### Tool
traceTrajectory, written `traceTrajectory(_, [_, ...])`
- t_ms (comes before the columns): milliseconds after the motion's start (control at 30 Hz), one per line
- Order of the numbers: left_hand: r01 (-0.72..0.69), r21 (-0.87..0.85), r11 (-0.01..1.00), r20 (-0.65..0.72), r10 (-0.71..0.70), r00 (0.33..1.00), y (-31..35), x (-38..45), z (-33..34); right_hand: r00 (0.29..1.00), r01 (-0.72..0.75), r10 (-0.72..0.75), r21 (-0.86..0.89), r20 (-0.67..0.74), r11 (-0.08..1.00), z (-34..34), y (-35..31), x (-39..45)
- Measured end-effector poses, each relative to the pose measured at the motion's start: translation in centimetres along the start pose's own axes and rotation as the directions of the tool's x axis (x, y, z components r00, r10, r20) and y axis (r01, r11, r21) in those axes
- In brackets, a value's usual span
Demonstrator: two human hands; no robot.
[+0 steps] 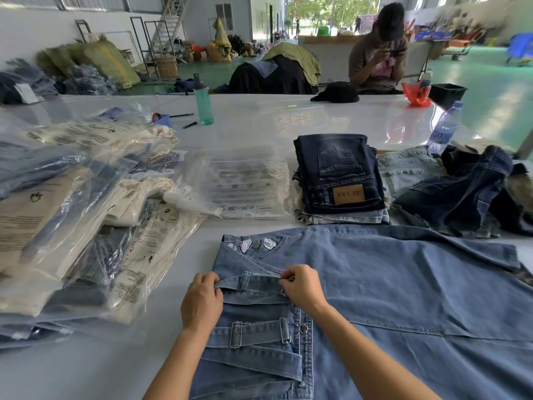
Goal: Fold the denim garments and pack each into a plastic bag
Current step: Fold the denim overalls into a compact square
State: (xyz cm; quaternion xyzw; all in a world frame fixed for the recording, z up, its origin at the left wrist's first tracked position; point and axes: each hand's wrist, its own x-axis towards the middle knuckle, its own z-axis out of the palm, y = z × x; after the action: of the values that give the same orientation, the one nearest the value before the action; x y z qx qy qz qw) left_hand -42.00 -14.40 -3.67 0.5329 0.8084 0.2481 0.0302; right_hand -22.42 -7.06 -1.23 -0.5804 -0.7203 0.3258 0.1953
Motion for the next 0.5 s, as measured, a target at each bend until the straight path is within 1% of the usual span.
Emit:
traceTrajectory(33, [-0.028, -0.001, 1.000, -0.014, 0.028, 1.000, 0.1, -0.1, 0.0, 0.999, 0.007, -0.005, 0.077, -0.033, 0.997, -0.3, -0.2, -0.1])
traceTrajectory(67, [-0.055, -0.011, 0.998, -0.027, 0.055, 0.998, 0.2, -0.2, 0.1, 0.998, -0.003, 0.015, 0.213, -0.057, 0.977, -0.7, -0.7, -0.1])
traceTrajectory(100, [-0.066, -0.029, 0.997, -0.040, 0.065, 0.997, 0.2, -0.3, 0.2, 0.997, -0.027, 0.053, 0.387, -0.055, 0.922, -1.1, -1.1, -0.1])
traceTrajectory(133, [-0.050, -0.054, 0.997, -0.045, 0.047, 0.998, 0.2, -0.3, 0.3, 0.995, -0.069, 0.097, 0.583, -0.016, 0.809, -1.4, -1.5, -0.1])
traceTrajectory(167, [-0.014, -0.084, 0.996, -0.043, 0.010, 0.999, 0.2, -0.2, 0.5, 0.987, -0.141, 0.146, 0.751, 0.060, 0.645, -1.7, -1.7, -0.1])
traceTrajectory(200, [0.024, -0.110, 0.994, -0.038, -0.028, 0.999, 0.1, -0.2, 0.6, 0.973, -0.216, 0.182, 0.843, 0.144, 0.493, -1.9, -1.8, -0.3])
traceTrajectory(233, [0.051, -0.127, 0.991, -0.037, -0.056, 0.998, 0.0, -0.1, 0.7, 0.958, -0.272, 0.205, 0.858, 0.200, 0.436, -1.7, -1.5, -0.6])
traceTrajectory(267, [0.071, -0.134, 0.988, -0.033, -0.077, 0.997, -0.1, 0.0, 0.8, 0.946, -0.313, 0.233, 0.811, 0.224, 0.494, -1.4, -1.1, -0.9])
traceTrajectory(300, [0.086, -0.134, 0.987, -0.028, -0.091, 0.995, -0.2, 0.1, 0.9, 0.944, -0.326, 0.256, 0.687, 0.206, 0.649, -1.0, -0.3, -1.2])
traceTrajectory(333, [0.091, -0.137, 0.986, -0.026, -0.095, 0.995, -0.2, 0.3, 0.9, 0.952, -0.305, 0.256, 0.515, 0.165, 0.801, -0.6, 0.4, -1.5])
traceTrajectory(367, [0.082, -0.154, 0.985, -0.032, -0.088, 0.996, 0.0, 0.5, 0.9, 0.959, -0.281, 0.249, 0.393, 0.131, 0.876, -0.3, 0.8, -1.9])
traceTrajectory(400, [0.069, -0.197, 0.978, -0.052, -0.081, 0.995, 0.2, 0.8, 0.9, 0.962, -0.271, 0.244, 0.379, 0.120, 0.885, -0.2, 1.0, -1.9])
traceTrajectory(433, [0.063, -0.263, 0.963, -0.088, -0.089, 0.992, 0.6, 1.1, 0.7, 0.964, -0.265, 0.235, 0.485, 0.123, 0.833, -0.2, 1.0, -1.9])
traceTrajectory(467, [0.065, -0.339, 0.939, -0.133, -0.116, 0.984, 1.0, 1.5, 0.4, 0.962, -0.268, 0.236, 0.632, 0.137, 0.727, -0.4, 0.9, -1.8])
traceTrajectory(500, [0.070, -0.412, 0.908, -0.173, -0.153, 0.973, 1.6, 2.0, 0.1, 0.961, -0.257, 0.241, 0.763, 0.136, 0.594, -0.7, 0.6, -1.7])
